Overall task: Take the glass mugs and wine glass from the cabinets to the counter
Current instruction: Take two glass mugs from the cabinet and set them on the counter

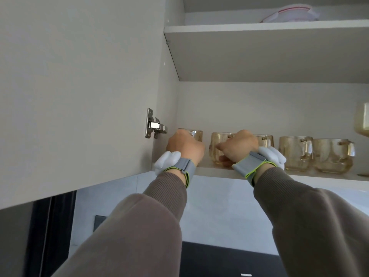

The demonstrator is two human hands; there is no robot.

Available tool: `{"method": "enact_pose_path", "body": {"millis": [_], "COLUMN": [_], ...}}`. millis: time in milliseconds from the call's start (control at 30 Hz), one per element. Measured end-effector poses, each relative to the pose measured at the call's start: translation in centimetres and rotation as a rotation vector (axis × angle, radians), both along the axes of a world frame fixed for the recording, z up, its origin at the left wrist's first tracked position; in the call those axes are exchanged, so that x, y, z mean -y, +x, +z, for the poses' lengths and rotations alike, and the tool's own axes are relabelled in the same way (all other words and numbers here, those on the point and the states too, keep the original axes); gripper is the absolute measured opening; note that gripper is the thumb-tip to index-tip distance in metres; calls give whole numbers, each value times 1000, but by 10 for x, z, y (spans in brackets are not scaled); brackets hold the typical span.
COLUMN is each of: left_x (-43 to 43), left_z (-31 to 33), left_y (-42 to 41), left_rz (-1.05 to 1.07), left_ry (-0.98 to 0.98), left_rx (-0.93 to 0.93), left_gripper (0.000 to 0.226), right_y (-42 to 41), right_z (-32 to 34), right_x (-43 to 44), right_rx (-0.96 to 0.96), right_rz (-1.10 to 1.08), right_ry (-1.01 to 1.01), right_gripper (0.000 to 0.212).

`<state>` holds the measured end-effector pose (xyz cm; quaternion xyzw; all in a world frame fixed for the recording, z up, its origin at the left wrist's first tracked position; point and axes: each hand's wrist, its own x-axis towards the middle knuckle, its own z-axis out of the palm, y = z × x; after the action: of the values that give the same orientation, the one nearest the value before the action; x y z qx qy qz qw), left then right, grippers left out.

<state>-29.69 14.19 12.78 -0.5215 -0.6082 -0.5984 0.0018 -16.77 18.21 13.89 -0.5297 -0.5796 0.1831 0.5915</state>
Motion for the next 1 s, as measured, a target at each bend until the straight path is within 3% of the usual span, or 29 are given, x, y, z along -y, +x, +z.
{"method": "enact_pose_path", "body": {"millis": [133,233,267,367,533,633,1000], "left_x": [-3,-3,-3,-1,6,18,75], "left_z": [-3,-3,-4,-7,-11,-17,-40], "left_y": [-3,-2,-1,1,1,2,21], "left_rz": [-2,2,7,33,50,52,-34], "left_ry": [9,19,17,27,117,206,448], "left_rx": [-5,2,0,-22,-8,-17,110], "left_gripper": [25,31,33,33,33,39,59], "right_y": [-3,-3,-2,-5,-12,-7,52], "right_z": [-2,2,3,5,2,-3,-27], "right_x": [-7,-66,-85,-83,-6,31,140], "right_rx": [4,90,121,165,122,117,177], "right_rz": [36,-2,-28,-104,-162,-202,-183], "right_ry": [-3,-82,-95,-62,7,148,386], "right_gripper": [41,77,81,60,50,43,59]}}
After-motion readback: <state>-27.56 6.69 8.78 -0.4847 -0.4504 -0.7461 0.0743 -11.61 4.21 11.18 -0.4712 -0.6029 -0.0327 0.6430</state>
